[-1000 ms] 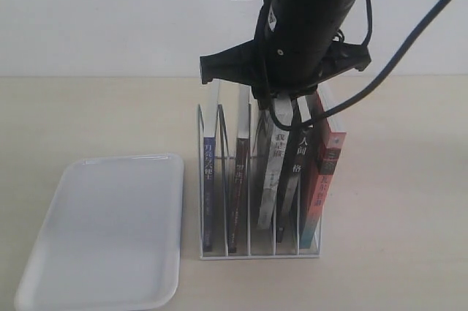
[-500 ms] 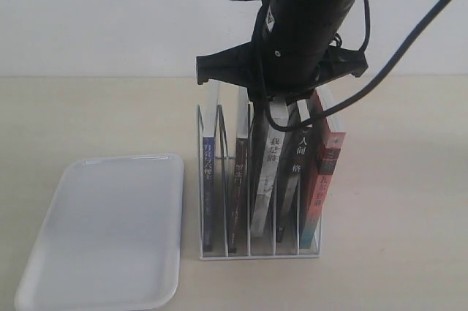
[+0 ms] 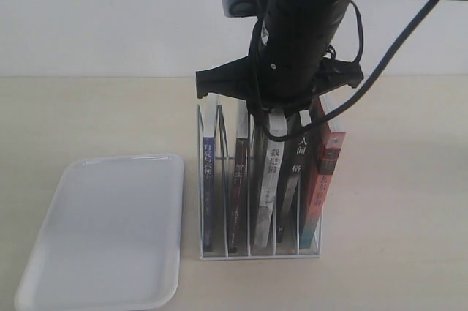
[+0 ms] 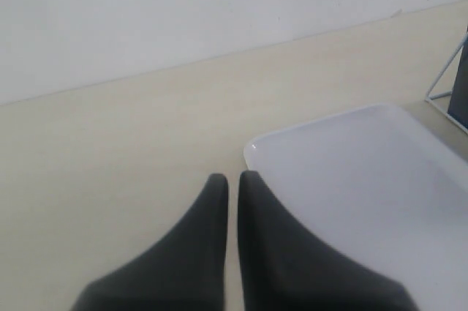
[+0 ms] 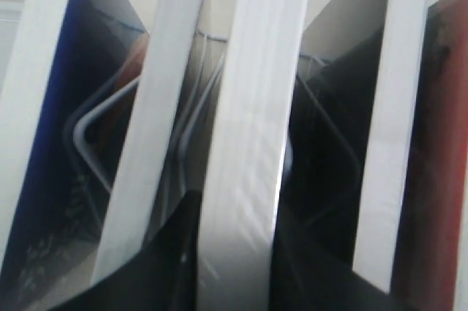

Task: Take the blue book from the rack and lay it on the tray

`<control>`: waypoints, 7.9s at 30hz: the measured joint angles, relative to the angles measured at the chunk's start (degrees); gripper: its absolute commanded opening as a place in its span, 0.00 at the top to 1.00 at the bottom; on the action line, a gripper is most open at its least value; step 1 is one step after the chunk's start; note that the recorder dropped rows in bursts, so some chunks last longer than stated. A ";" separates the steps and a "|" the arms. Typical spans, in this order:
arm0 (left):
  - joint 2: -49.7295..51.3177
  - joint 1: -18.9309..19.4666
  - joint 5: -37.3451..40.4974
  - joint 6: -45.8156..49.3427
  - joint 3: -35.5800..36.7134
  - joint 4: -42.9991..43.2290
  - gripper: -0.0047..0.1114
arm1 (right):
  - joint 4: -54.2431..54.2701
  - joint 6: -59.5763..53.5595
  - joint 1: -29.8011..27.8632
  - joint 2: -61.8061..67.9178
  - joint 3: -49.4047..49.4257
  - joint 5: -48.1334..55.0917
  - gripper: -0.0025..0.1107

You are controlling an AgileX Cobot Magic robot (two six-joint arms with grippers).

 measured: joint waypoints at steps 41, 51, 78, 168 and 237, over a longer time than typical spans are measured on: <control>0.00 0.00 0.00 0.00 0.00 0.00 0.92 | 9.66 -10.79 2.51 -1.90 -6.16 -4.51 0.64; 0.00 0.00 0.00 0.00 0.00 0.00 0.92 | 9.44 -9.89 3.37 1.66 -6.21 -5.52 0.64; 0.00 0.00 0.00 0.00 0.00 0.00 0.92 | 4.25 -6.41 3.37 5.21 -6.21 -3.99 0.67; 0.00 0.00 0.00 0.00 0.00 0.00 0.92 | -0.43 -50.60 15.83 11.43 -44.09 6.79 0.98; 0.00 0.00 0.00 0.00 0.00 0.00 0.92 | 10.85 -85.13 14.38 28.62 -40.05 4.42 0.29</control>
